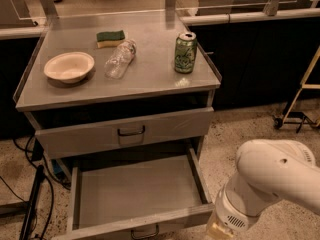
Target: Close middle drawer
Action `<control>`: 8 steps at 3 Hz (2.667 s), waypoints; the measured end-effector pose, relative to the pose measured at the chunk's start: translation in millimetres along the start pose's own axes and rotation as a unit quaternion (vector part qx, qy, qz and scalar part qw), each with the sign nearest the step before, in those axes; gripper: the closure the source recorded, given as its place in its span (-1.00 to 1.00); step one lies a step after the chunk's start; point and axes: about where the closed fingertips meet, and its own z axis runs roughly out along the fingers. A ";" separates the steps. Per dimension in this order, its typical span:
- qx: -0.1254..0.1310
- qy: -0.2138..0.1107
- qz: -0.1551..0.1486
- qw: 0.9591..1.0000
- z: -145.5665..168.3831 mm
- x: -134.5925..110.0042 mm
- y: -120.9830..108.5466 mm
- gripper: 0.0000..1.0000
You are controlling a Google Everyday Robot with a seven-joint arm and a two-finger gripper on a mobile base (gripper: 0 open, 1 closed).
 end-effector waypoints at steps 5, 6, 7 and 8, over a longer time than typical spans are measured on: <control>-0.029 0.015 0.025 0.999 165.6 -40.1 -49.7 1.00; -0.031 0.019 0.030 0.999 184.1 -42.5 -55.5 1.00; -0.036 0.024 0.036 0.998 202.1 -43.4 -56.6 1.00; -0.031 0.028 0.041 0.998 212.1 -43.0 -63.8 1.00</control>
Offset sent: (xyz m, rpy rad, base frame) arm 0.0141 0.0483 -0.1355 0.0071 0.0933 -0.0255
